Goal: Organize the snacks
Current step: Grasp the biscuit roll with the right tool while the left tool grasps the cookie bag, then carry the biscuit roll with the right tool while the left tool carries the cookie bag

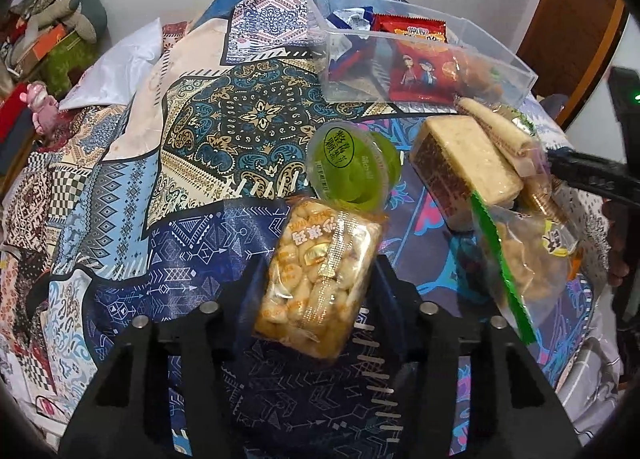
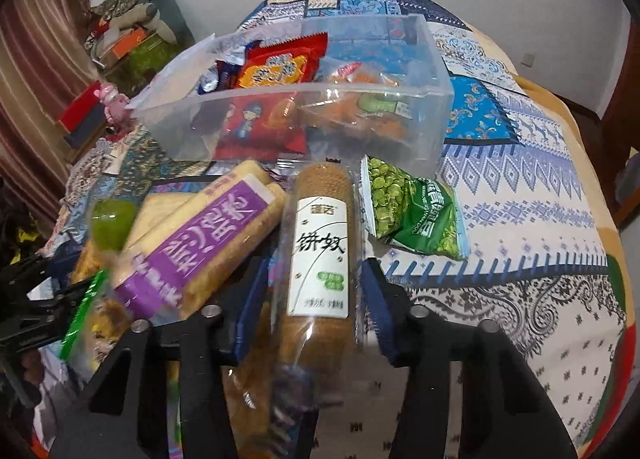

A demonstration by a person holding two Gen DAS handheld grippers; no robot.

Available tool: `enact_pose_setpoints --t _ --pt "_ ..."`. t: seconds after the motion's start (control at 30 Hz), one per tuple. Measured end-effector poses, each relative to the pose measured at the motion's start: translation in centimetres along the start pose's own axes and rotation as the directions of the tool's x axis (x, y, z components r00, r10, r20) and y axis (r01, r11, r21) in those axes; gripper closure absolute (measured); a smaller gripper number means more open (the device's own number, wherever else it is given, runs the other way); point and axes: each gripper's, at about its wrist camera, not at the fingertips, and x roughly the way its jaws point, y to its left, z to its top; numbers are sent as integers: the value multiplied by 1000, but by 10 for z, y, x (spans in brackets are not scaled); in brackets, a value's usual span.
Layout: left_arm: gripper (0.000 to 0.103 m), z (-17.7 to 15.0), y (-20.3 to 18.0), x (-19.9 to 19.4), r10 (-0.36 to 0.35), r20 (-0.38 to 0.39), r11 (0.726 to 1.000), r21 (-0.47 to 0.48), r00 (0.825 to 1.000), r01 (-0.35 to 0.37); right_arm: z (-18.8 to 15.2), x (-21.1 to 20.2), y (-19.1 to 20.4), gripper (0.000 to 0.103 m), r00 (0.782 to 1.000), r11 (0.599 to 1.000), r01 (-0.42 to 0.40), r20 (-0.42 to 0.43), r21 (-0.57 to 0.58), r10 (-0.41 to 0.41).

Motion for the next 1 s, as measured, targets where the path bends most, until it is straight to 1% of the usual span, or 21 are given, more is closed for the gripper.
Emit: enact_pose_setpoints --t 0.1,0.2,0.37,0.53,0.77,1.0 --pt "55 -1 0 -3 4 2 1000 4 1000 -4 -3 2 -4 66 1000 1000 -23 7 21 22" --pt "56 -2 -1 -8 6 6 1000 1 1000 -6 -5 -4 -4 67 1000 1000 -25 12 16 25" --pt "56 3 -2 -24 10 44 1000 -9 999 -9 -10 -17 -4 67 999 999 -35 29 6 35" --pt "56 12 -3 -44 25 87 1000 -9 996 -24 -10 -39 -4 67 996 999 -53 74 10 52" --pt "56 37 -8 -62 25 140 1000 -19 990 -22 -2 -66 -1 67 987 998 -65 146 -2 64" --pt "56 77 -25 -72 -16 205 1000 -4 979 17 19 -80 -6 67 974 997 -76 214 6 73"
